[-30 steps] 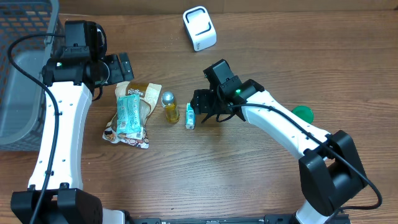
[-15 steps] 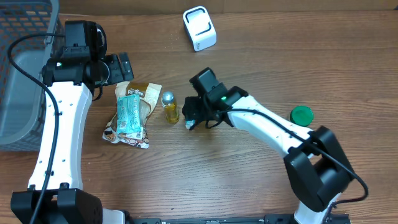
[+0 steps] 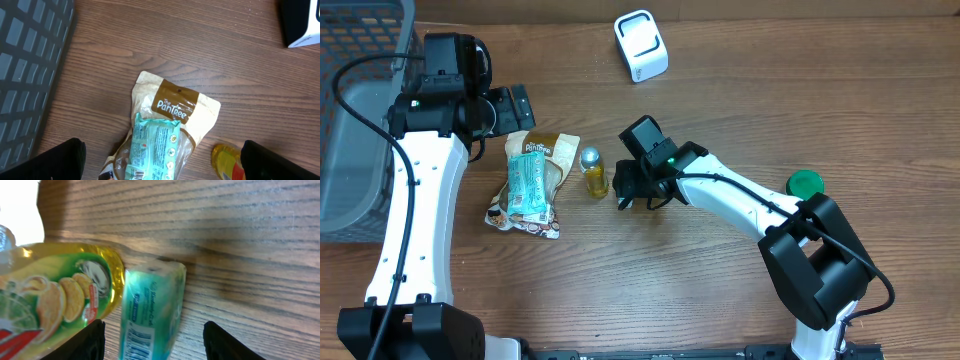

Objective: Scan the item barcode

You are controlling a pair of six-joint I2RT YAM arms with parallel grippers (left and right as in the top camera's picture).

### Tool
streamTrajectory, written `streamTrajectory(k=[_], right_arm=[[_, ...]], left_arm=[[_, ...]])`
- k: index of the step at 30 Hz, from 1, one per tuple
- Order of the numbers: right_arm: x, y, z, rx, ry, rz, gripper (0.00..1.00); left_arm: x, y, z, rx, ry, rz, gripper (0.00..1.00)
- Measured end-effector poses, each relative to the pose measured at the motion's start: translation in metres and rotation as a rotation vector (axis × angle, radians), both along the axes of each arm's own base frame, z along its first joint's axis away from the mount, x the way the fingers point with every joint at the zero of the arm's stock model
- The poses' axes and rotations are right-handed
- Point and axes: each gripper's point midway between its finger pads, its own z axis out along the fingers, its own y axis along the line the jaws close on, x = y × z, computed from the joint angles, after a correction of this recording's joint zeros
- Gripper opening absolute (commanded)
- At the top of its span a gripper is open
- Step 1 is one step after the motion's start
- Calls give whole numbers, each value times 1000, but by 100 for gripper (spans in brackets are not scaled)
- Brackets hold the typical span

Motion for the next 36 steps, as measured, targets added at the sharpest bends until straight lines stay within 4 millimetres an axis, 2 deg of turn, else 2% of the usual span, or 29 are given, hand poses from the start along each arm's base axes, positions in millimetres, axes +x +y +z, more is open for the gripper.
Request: streamTrajectory(k=[10,15,17,23,26,31,36], right_arm=[[3,2,-2,5,-9,-4,58],[2,1,-12,-9,9,-7,39],[2,1,-12,-7,11,-9,29],[2,1,-12,-9,9,-7,19],[1,0,-12,-13,12,-8,4],[-2,-8,-14,-32,35,-12,4],[-2,-34,-5,-63,74,-59,4]], left_arm=[[0,0,0,0,0,0,99],[0,0,0,0,0,0,100],[0,0,0,0,0,0,100],[0,0,0,0,0,0,100],[0,0,0,0,0,0,99],[0,0,0,0,0,0,99],[0,0,0,0,0,0,100]])
